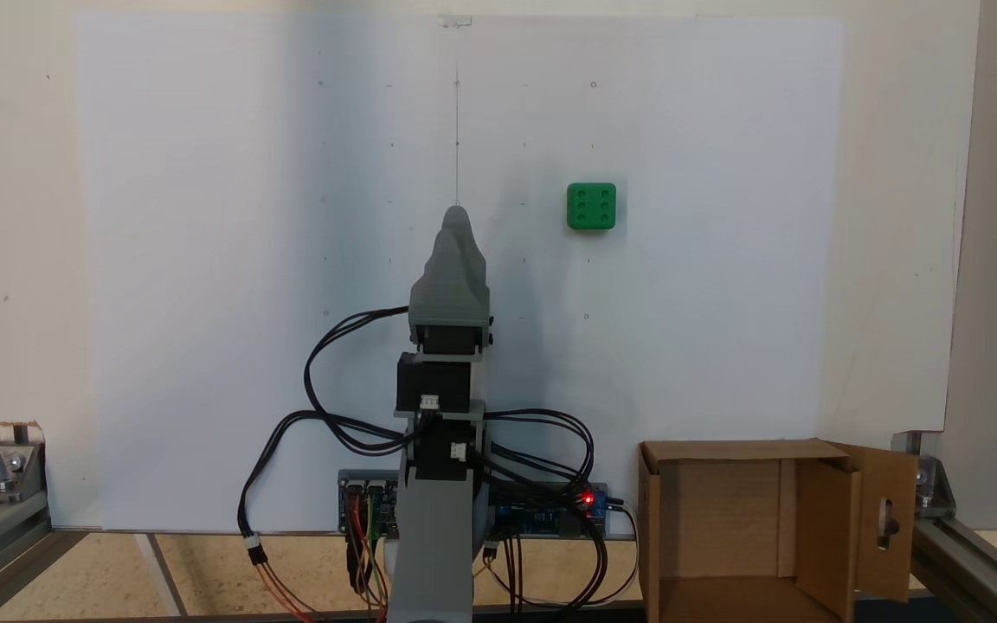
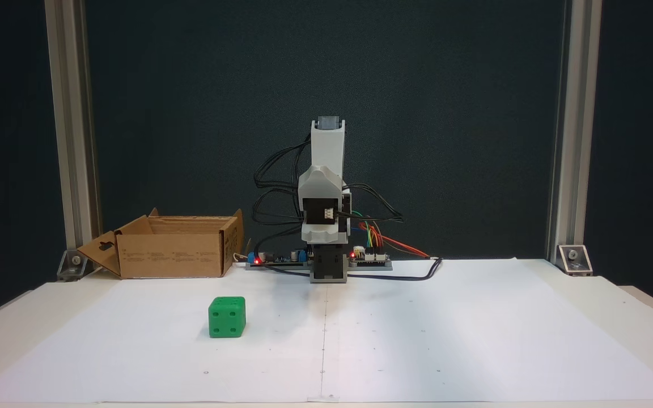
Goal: Grasp a green dice and put it in the bin.
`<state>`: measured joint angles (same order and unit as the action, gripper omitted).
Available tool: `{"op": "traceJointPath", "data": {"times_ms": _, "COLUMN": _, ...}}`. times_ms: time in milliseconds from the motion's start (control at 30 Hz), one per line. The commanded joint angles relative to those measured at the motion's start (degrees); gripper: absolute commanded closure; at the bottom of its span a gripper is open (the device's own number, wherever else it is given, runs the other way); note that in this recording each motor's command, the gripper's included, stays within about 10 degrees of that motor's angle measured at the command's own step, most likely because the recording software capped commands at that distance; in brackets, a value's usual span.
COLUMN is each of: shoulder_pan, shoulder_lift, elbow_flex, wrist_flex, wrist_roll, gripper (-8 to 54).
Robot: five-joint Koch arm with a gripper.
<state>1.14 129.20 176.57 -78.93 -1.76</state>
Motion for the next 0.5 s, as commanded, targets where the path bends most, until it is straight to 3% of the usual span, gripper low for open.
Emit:
{"op": "traceJointPath", "data": {"times_ms": 0, "shoulder_pan": 0.53, "shoulder_lift": 6.42, "elbow_flex": 1.05, "wrist_flex": -0.62, "wrist_roll": 0.44, "gripper": 1.9}}
{"op": "traceJointPath", "data": {"times_ms": 200, "shoulder_pan": 1.14, "shoulder_lift": 6.42, "elbow_flex": -2.55, "wrist_flex": 6.68, "wrist_roll": 0.35, "gripper": 2.3}}
{"op": "traceJointPath", "data": {"times_ms": 467, "shoulder_pan": 5.1, "shoulder_lift": 6.5, "elbow_flex": -17.05, "wrist_flex": 36.1, "wrist_roll": 0.35, "gripper": 2.0}}
